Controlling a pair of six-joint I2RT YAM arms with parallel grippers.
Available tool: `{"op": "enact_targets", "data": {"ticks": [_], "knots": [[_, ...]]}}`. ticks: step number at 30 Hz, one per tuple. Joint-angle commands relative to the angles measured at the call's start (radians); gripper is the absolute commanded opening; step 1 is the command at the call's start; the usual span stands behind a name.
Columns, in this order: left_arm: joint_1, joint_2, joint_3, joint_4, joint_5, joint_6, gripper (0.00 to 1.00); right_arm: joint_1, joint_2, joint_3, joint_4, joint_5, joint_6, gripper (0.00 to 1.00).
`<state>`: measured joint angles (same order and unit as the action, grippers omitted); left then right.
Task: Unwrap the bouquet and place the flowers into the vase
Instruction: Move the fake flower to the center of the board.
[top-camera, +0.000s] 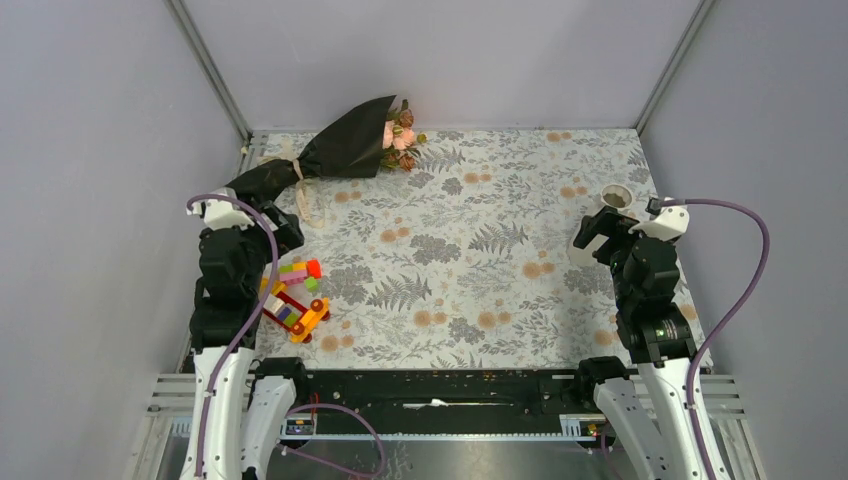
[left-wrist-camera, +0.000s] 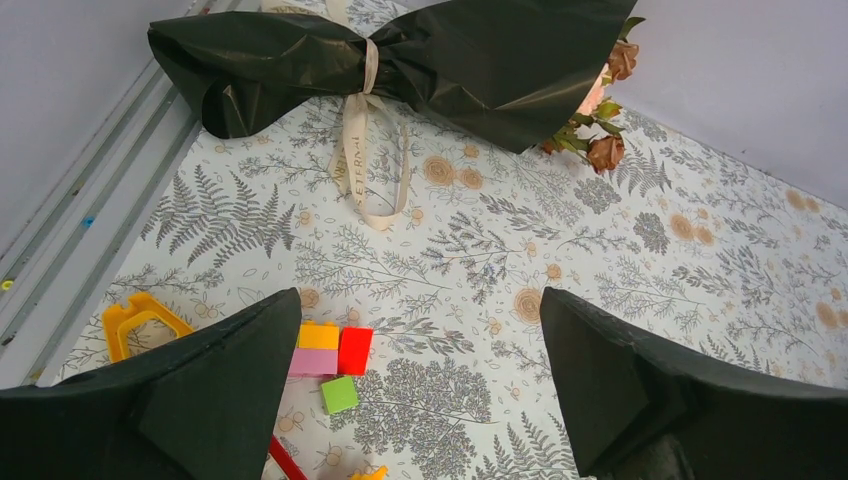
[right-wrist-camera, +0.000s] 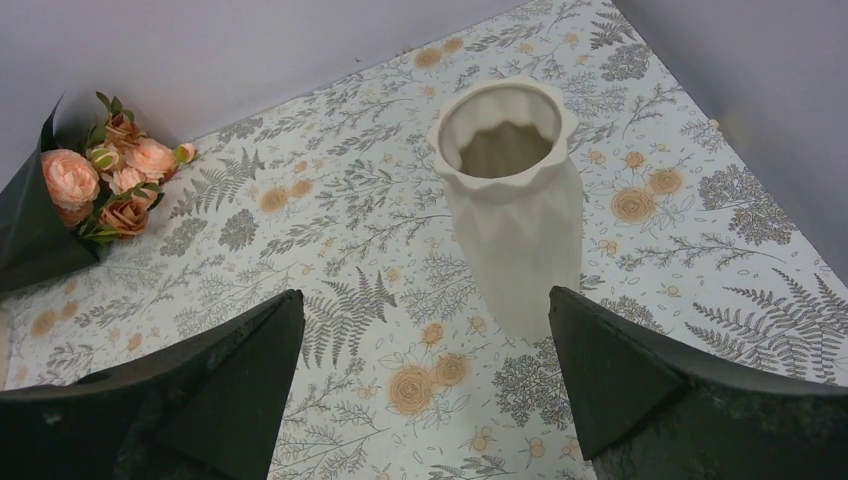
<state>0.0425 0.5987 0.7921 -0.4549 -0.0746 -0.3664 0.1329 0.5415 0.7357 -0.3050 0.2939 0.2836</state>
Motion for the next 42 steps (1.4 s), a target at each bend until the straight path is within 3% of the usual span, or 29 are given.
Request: {"op": "enact_targets", "data": {"ticks": [1, 8, 13, 17, 20, 25, 31, 37, 42], "knots": [[0.001, 0.021, 0.049, 0.023, -0.007, -0.003, 0.99, 0.007, 0.012, 0.044, 0.019, -0.005, -0.016, 0.99], [0.000, 0.063, 0.061, 0.007, 0.000, 0.009, 0.99, 0.007, 0.014, 0.043, 0.018, -0.008, -0.016, 0.99], [0.000, 0.137, 0.076, 0.010, 0.008, 0.116, 0.99, 0.007, 0.015, 0.059, 0.014, -0.018, -0.021, 0.99], [0.001, 0.266, 0.149, -0.003, -0.017, 0.217, 0.99, 0.007, 0.007, 0.061, 0.011, -0.022, -0.023, 0.99], [0.001, 0.417, 0.232, -0.018, 0.046, 0.301, 0.99, 0.007, 0.001, 0.056, 0.017, -0.038, -0.003, 0.99], [0.006, 0.682, 0.409, -0.037, 0.053, 0.510, 0.99, 0.007, 0.000, 0.046, 0.035, -0.177, 0.065, 0.99], [0.028, 0.877, 0.527, -0.027, 0.116, 0.757, 0.99, 0.007, -0.019, 0.055, 0.028, -0.261, 0.116, 0.99], [0.079, 1.031, 0.646, -0.056, 0.249, 0.862, 0.99, 0.007, -0.017, 0.084, -0.032, -0.278, 0.113, 0.99], [0.091, 1.183, 0.753, -0.062, 0.247, 0.952, 0.99, 0.007, -0.004, 0.096, -0.107, -0.280, 0.107, 0.99]]}}
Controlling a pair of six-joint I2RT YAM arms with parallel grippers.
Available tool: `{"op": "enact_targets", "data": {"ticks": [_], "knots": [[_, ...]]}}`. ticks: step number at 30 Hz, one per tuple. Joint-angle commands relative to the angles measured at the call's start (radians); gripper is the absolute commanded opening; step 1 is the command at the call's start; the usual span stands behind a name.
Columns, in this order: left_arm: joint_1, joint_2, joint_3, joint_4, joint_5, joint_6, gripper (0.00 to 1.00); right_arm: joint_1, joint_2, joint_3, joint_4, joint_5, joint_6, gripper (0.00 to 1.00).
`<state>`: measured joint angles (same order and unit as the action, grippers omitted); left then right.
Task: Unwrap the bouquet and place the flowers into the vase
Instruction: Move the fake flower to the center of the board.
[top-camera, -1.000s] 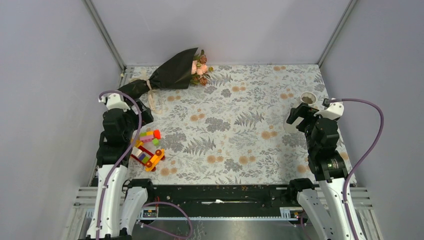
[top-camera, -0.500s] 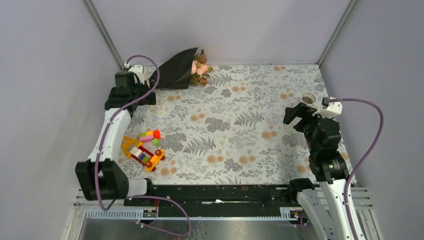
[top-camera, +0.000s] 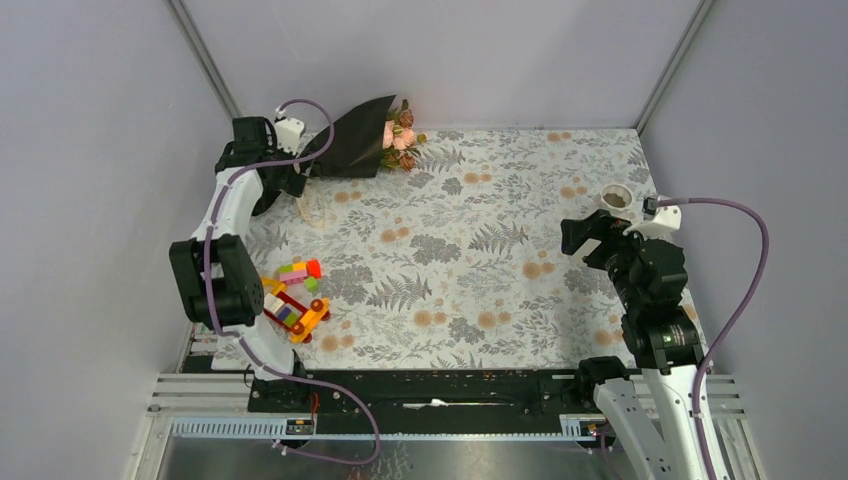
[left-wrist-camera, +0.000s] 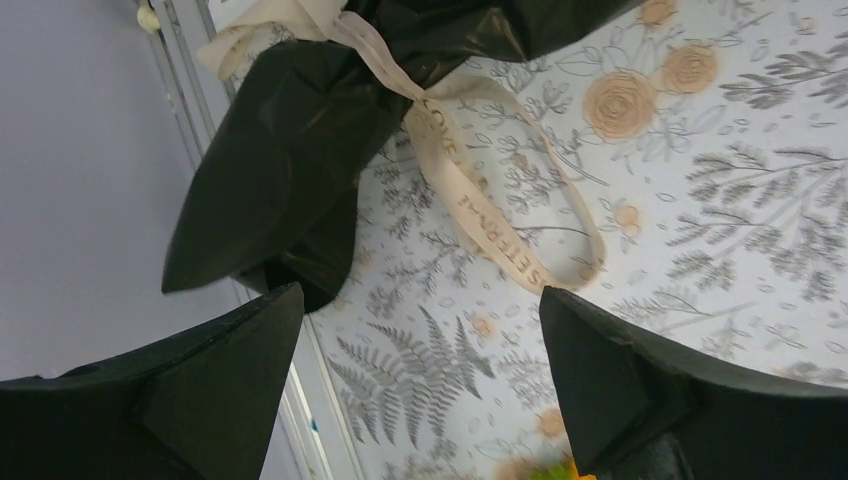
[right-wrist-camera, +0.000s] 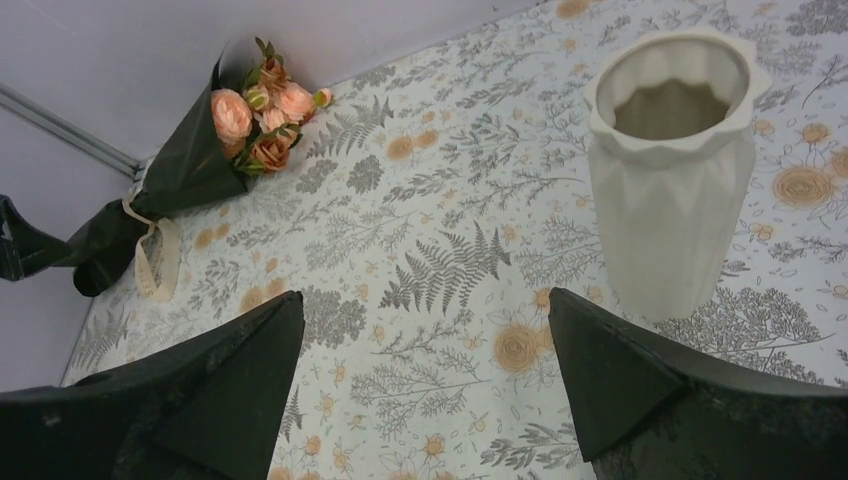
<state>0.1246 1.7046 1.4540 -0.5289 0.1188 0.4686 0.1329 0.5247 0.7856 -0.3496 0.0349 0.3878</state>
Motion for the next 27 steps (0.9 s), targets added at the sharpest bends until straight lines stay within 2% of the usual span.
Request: {"op": "enact_targets", "data": {"ticks": [1, 12, 27], "knots": [[0.009, 0.110, 0.115, 0.009, 0.037, 0.131, 0.99, 0.007, 0.015, 0.049, -0.082, -0.018, 0.003, 0.99], [0.007, 0.374, 0.410, -0.056, -0.018, 0.228, 0.99, 0.007, 0.061, 0.135, -0.155, 0.029, -0.012, 0.99], [-0.025, 0.566, 0.568, -0.111, 0.034, 0.226, 0.96, 0.007, 0.105, 0.195, -0.164, 0.062, -0.026, 0.99]]}}
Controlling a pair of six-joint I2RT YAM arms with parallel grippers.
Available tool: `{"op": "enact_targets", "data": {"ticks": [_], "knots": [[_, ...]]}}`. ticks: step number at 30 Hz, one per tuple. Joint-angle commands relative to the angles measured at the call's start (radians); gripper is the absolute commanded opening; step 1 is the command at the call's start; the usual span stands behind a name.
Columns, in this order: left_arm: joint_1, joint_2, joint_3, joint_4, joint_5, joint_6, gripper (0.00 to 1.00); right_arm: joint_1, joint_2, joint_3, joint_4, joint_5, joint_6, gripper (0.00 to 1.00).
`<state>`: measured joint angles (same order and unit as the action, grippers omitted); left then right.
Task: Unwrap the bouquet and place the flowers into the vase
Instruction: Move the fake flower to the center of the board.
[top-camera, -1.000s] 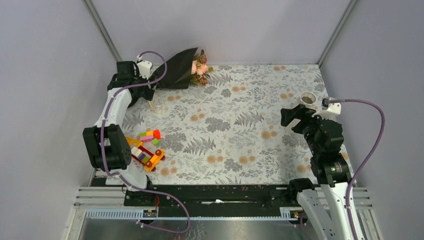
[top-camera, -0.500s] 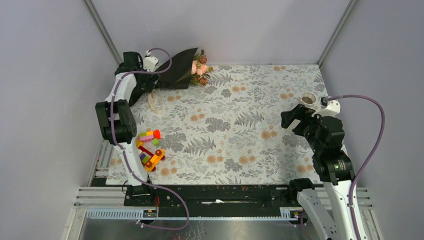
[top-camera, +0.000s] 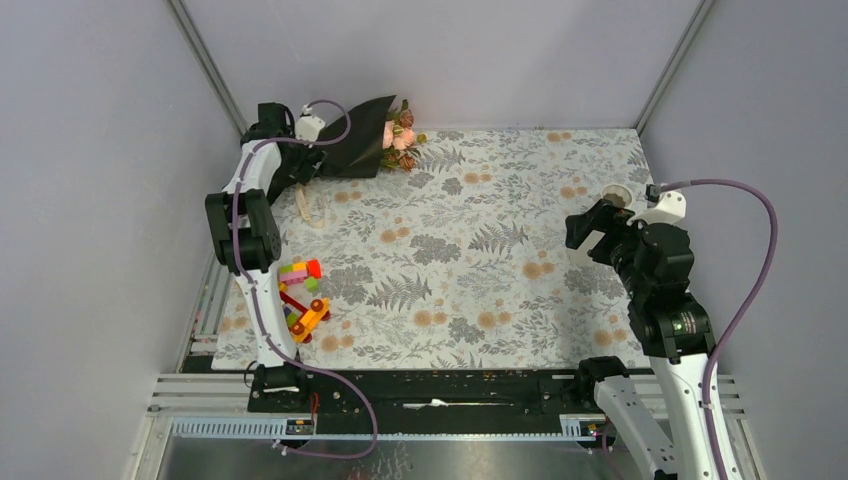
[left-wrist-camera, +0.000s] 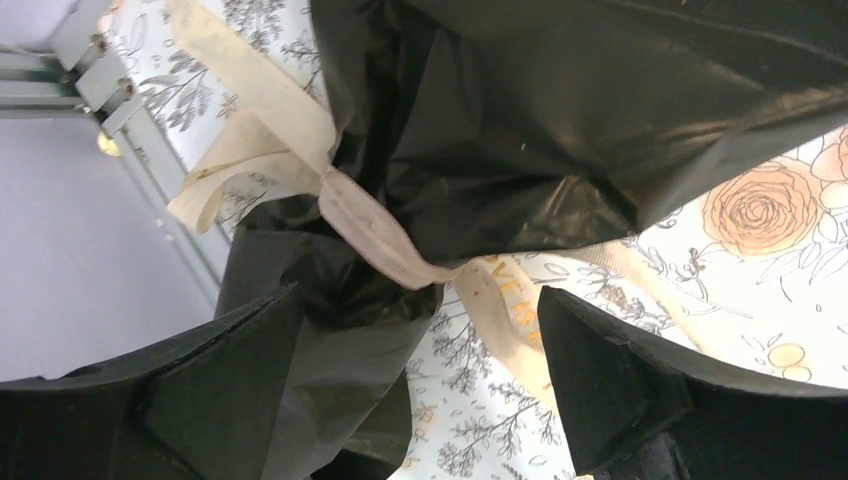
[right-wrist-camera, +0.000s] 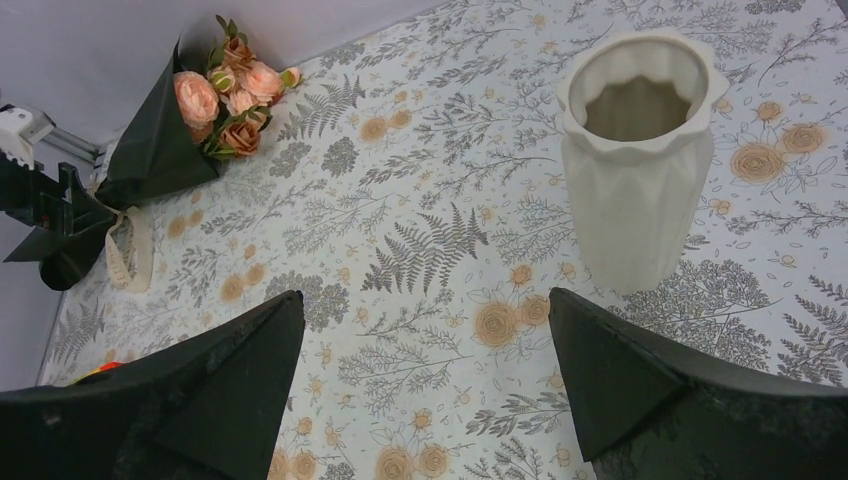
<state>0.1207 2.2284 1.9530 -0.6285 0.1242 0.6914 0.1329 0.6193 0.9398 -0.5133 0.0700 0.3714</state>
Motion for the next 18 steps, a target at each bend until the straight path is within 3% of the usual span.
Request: {"op": "enact_targets", "data": {"ticks": [1, 12, 18], "knots": [[-0.027, 0.056, 0.076, -0.022, 0.024, 0.000, 0.95, 0.007, 0.010, 0.042, -0.002, 0.030, -0.009, 0.99], [-0.103, 0.003, -0.029, -0.014, -0.015, -0.058, 0.70, 0.007, 0.014, 0.050, 0.000, 0.029, -0.011, 0.99], [-0.170, -0.085, -0.126, -0.004, 0.030, -0.116, 0.67, 0.007, -0.001, 0.038, 0.008, 0.019, -0.009, 0.99]]}}
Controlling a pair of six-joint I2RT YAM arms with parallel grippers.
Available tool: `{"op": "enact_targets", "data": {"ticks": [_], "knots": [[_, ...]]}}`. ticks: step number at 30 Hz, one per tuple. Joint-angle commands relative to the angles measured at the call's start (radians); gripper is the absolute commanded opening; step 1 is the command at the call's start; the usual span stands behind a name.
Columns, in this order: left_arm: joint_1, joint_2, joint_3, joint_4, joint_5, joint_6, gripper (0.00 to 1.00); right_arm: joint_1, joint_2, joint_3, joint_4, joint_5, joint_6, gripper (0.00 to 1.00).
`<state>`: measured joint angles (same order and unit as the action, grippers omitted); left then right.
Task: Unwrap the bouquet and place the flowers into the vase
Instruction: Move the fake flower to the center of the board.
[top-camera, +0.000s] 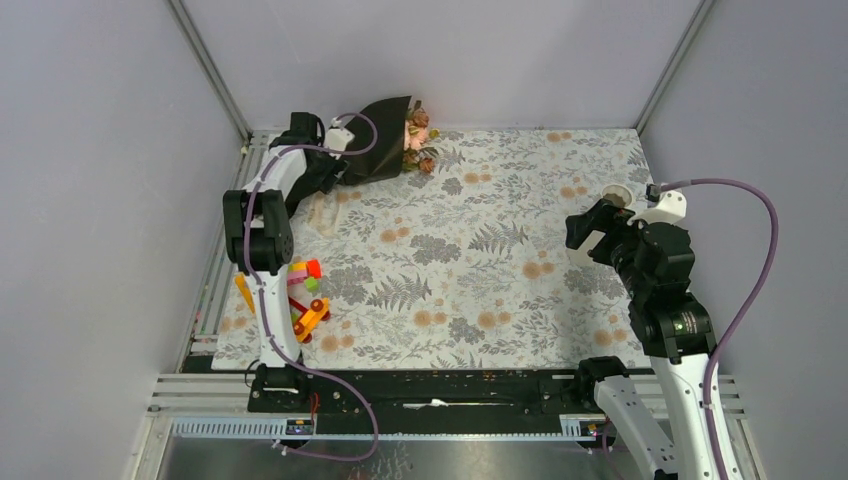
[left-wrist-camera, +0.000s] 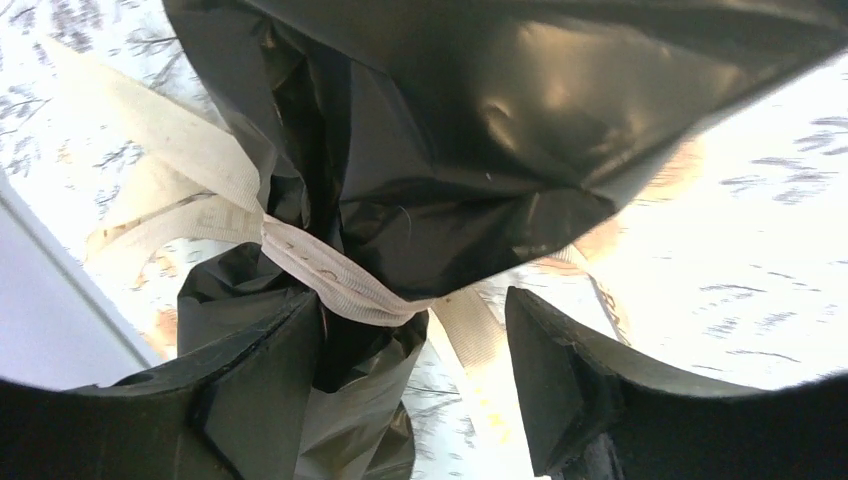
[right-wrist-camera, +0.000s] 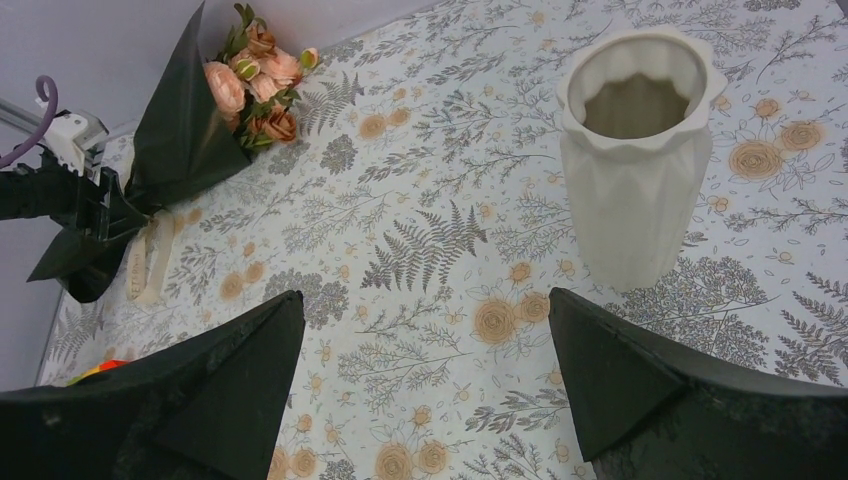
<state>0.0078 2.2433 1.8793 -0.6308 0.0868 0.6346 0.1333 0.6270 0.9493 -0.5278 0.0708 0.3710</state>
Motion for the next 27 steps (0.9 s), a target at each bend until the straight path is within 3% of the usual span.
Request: {"op": "enact_targets", "data": {"ticks": [1, 11, 15, 20, 27], "knots": [[-0.067, -0.111, -0.065, -0.003, 0.076, -0.072, 0.67, 0.007, -0.013, 0.025, 0.022, 0.018, -0.008, 0.99], [-0.124, -0.272, -0.185, 0.012, 0.117, -0.177, 0.65, 0.006, -0.059, 0.003, 0.011, 0.005, -0.036, 0.99], [-0.123, -0.316, -0.182, 0.040, 0.098, -0.191, 0.73, 0.007, -0.068, 0.004, 0.006, 0.004, -0.047, 0.99], [-0.113, -0.250, -0.089, -0.041, 0.075, -0.191, 0.87, 0.006, -0.080, -0.001, 0.005, 0.009, -0.046, 0.99], [-0.089, -0.138, 0.015, -0.116, 0.089, -0.196, 0.92, 0.007, -0.079, 0.002, 0.004, -0.005, -0.037, 0.99]]}}
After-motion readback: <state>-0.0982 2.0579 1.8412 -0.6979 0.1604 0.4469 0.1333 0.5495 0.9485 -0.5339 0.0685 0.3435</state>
